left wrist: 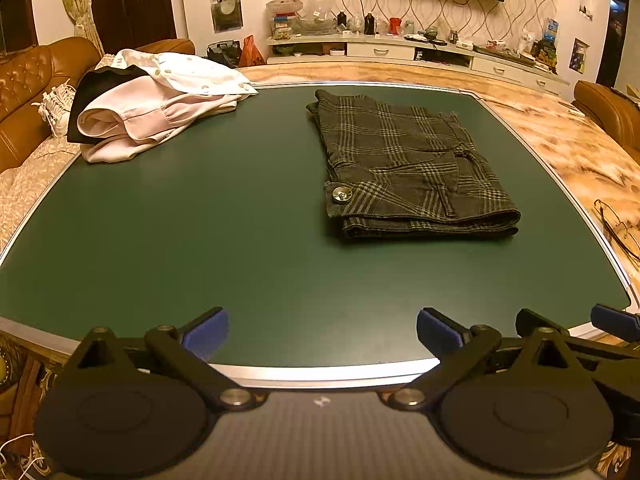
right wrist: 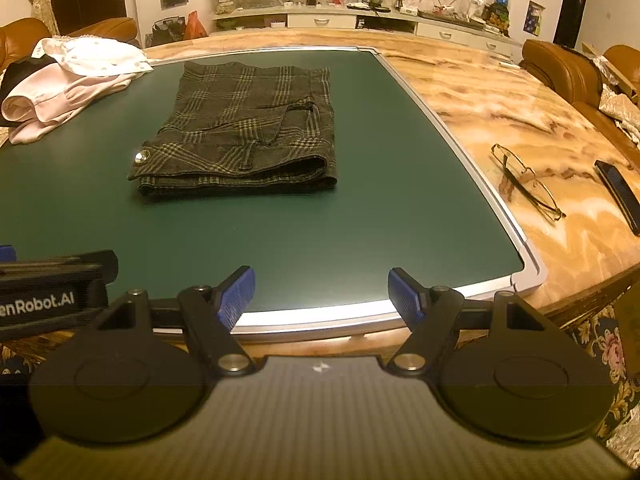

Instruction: Fold clothes

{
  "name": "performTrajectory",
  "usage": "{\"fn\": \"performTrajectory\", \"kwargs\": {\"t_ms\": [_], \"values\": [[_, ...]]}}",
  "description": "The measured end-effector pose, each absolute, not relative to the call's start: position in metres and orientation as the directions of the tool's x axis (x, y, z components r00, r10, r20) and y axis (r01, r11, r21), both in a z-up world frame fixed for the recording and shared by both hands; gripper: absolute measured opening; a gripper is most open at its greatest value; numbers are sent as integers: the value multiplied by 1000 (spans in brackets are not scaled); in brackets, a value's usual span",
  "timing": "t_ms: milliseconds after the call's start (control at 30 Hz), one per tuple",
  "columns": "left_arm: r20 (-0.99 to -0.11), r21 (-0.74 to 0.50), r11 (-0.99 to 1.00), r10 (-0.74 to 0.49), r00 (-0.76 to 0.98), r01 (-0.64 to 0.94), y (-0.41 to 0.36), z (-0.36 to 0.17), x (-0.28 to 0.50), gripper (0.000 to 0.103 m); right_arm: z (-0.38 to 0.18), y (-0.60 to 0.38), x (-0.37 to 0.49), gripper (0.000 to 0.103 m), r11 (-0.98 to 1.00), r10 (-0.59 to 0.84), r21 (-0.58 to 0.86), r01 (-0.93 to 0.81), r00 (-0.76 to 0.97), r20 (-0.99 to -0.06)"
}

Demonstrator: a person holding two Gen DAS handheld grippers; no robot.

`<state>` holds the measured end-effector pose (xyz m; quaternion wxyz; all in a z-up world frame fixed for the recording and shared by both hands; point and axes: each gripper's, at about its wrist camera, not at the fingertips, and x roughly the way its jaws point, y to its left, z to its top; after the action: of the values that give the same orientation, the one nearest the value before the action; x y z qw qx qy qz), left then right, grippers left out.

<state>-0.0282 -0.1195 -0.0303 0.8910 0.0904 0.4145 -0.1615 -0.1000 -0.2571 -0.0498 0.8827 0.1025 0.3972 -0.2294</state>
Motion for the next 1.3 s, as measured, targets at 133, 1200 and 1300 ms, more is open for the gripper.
{"fn": "performTrajectory", "kwargs": {"t_ms": [133, 1200, 1300], "values": [[-769, 27, 932, -211, 604, 361, -120, -30, -28, 103, -49, -258, -100, 81, 874, -324, 0, 486, 582, -746], [-739, 25, 928, -234, 632, 372, -117, -22, -43, 103, -30, -259, -118, 81, 868, -343, 1, 496, 601, -721], [-738, 17, 929, -238, 632, 370, -115, -21, -44, 103, -29, -259, -120, 81, 868, -343, 1, 496, 602, -721]]}}
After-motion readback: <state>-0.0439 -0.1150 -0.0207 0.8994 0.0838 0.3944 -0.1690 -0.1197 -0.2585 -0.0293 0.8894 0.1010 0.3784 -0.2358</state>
